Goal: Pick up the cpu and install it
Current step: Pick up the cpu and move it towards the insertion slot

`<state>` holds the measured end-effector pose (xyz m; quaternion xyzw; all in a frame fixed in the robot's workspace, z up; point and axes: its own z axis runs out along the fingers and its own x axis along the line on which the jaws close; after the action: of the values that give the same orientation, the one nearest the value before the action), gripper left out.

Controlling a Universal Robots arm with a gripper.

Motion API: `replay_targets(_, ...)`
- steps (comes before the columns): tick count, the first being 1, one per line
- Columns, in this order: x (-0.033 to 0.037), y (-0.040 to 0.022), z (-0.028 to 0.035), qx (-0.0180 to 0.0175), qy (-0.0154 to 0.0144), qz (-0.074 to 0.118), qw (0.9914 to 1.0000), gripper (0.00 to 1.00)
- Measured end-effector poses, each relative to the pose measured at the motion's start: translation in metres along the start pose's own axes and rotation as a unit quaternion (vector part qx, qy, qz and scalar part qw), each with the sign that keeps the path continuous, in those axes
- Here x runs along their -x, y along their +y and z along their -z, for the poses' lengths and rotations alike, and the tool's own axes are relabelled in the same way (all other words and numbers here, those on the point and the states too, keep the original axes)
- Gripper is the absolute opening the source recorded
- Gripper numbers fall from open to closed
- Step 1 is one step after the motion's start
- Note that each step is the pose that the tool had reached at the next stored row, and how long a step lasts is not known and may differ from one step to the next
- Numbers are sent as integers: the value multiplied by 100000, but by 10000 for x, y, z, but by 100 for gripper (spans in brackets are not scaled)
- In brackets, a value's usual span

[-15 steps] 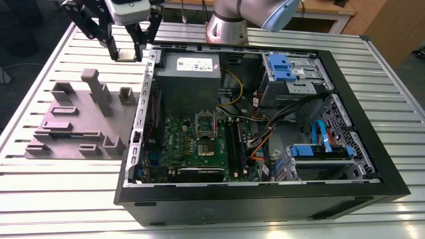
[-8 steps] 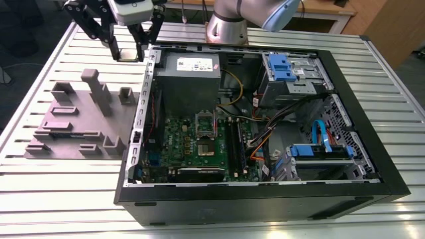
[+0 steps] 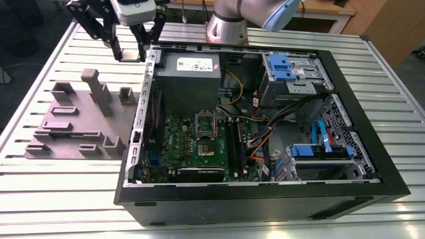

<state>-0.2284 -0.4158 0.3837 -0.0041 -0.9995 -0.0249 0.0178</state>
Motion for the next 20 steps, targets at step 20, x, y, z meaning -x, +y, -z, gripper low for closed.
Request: replay_targets(20,137,1,4,1,-1,-1,100000,47)
